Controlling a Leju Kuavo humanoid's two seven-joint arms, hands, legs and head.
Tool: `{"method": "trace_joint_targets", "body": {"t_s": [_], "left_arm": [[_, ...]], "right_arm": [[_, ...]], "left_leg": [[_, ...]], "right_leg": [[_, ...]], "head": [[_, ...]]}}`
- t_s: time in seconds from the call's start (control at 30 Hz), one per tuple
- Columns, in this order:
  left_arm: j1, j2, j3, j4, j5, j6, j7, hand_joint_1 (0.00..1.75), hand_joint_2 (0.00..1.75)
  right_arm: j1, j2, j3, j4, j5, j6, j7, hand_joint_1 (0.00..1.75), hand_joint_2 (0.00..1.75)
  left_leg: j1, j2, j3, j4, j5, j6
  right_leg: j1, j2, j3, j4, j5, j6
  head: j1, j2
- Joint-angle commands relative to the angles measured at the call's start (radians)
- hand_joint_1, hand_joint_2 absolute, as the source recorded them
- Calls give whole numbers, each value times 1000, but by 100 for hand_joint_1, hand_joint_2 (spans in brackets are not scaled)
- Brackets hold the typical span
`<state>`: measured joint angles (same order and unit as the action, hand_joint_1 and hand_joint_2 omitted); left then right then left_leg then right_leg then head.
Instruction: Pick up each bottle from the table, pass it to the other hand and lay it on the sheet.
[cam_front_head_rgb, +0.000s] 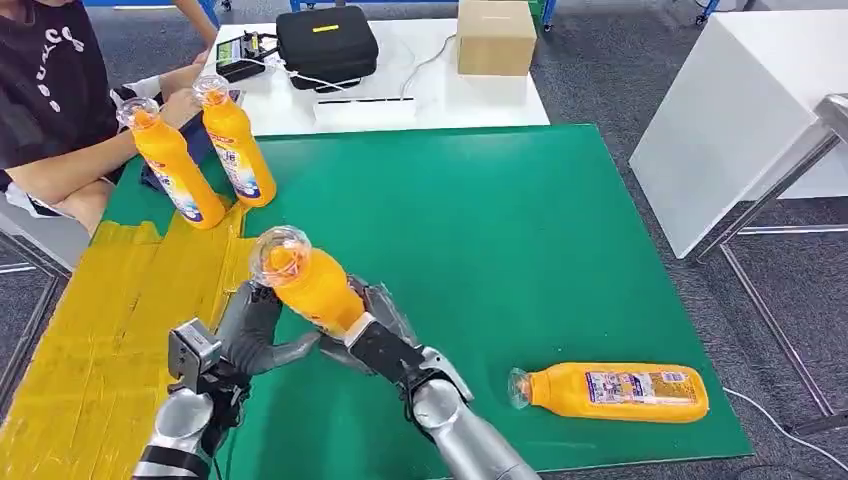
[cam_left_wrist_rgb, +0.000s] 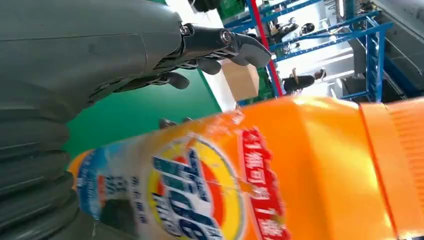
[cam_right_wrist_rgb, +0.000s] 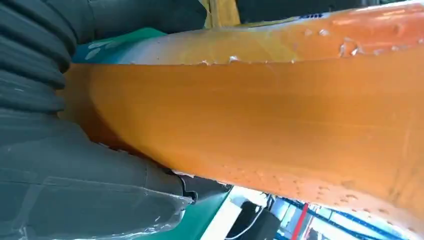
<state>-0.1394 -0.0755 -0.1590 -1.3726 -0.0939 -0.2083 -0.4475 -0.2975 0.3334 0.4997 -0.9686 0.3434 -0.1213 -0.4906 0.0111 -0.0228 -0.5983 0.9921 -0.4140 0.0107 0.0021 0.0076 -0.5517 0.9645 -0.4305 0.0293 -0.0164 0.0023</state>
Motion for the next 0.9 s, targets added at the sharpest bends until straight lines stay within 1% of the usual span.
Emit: {"method": "trace_joint_targets", "body": {"t_s": [0.03,0.2,0.23,0.3,0.37,0.5,0.53,0.57,0.6,0.63,0.7,0.73,0.77,0.8,0.83,0.87,0.9], "left_arm": [[-58,-9,-66,91,12,-2,17,0,175],[-57,-7,-69,91,13,-1,18,0,175],[-57,-7,-69,91,13,-1,18,0,175],[-61,-10,-82,97,13,-1,19,0,175],[-66,-11,-91,105,14,0,22,0,175],[-69,-14,-100,110,14,0,23,0,175],[-72,-15,-104,113,14,1,21,0,175],[-72,-17,-106,113,14,2,21,0,175],[-73,-17,-114,112,15,1,22,0,175],[-73,-17,-117,111,15,1,22,0,175],[-74,-20,-128,104,21,-1,21,0,175],[-73,-22,-128,101,25,-1,20,0,175],[-72,-25,-128,95,38,4,19,0,175],[-69,-29,-122,86,52,9,17,63,175],[-67,-29,-121,82,56,9,17,171,175],[-65,-28,-118,76,66,10,18,175,175],[-65,-25,-118,75,71,9,19,175,175]], "right_arm": [[-38,16,125,147,-22,-49,3,175,175],[-42,16,128,151,-26,-50,3,175,175],[-42,16,128,151,-26,-50,3,175,175],[-45,16,146,158,-24,-54,3,175,175],[-47,16,163,164,-20,-64,5,175,175],[-45,16,178,170,-16,-71,8,175,175],[-48,16,184,176,-17,-74,11,175,175],[-47,16,184,177,-17,-74,11,175,175],[-53,16,185,190,-17,-74,11,175,175],[-53,16,188,190,-18,-74,10,175,175],[-66,16,187,217,-18,-71,6,175,175],[-68,16,187,222,-18,-72,3,175,175],[-70,16,190,230,-25,-73,-3,175,175],[-70,16,190,234,-27,-75,-4,175,175],[-70,16,190,236,-28,-76,-4,175,175],[-70,16,189,238,-30,-78,-6,175,175],[-70,16,188,240,-30,-79,-6,175,175]], "left_leg": [[0,1,5,-1,-2,0],[0,1,5,-1,-2,0],[0,1,3,-1,-1,0],[0,1,3,-1,-1,0],[0,2,6,-1,-2,0],[0,1,3,-1,-1,0],[0,1,5,-1,-2,0],[0,1,3,-1,-1,0],[0,2,7,-2,-3,0],[0,0,3,-1,-1,0],[0,0,5,-1,-2,0],[0,1,3,-1,-1,0],[0,1,5,-1,-2,0],[0,1,3,-1,-1,0],[0,1,4,-1,-2,0],[0,1,6,-1,-3,0],[0,1,3,0,-1,0]], "right_leg": [[0,-1,5,-1,-2,0],[0,-2,6,-2,-2,0],[0,-1,3,-1,-1,0],[0,-1,3,-1,-1,0],[0,-1,6,-1,-2,0],[0,-1,3,-1,-1,0],[0,-2,5,-1,-2,0],[0,-1,3,-1,-1,0],[0,-2,8,-2,-3,0],[0,-2,3,-1,-1,0],[0,-3,6,-1,-3,0],[0,-2,3,-1,-1,0],[0,-2,5,-1,-2,0],[0,-2,3,-1,-2,0],[0,-3,4,-1,-2,0],[0,-3,6,-1,-3,0],[0,-2,3,-1,-2,0]], "head": [[0,0],[0,0],[0,0],[0,0],[0,0],[0,0],[0,0],[0,0],[0,0],[0,0],[0,0],[0,0],[0,0],[0,0],[0,0],[0,0],[0,0]]}}
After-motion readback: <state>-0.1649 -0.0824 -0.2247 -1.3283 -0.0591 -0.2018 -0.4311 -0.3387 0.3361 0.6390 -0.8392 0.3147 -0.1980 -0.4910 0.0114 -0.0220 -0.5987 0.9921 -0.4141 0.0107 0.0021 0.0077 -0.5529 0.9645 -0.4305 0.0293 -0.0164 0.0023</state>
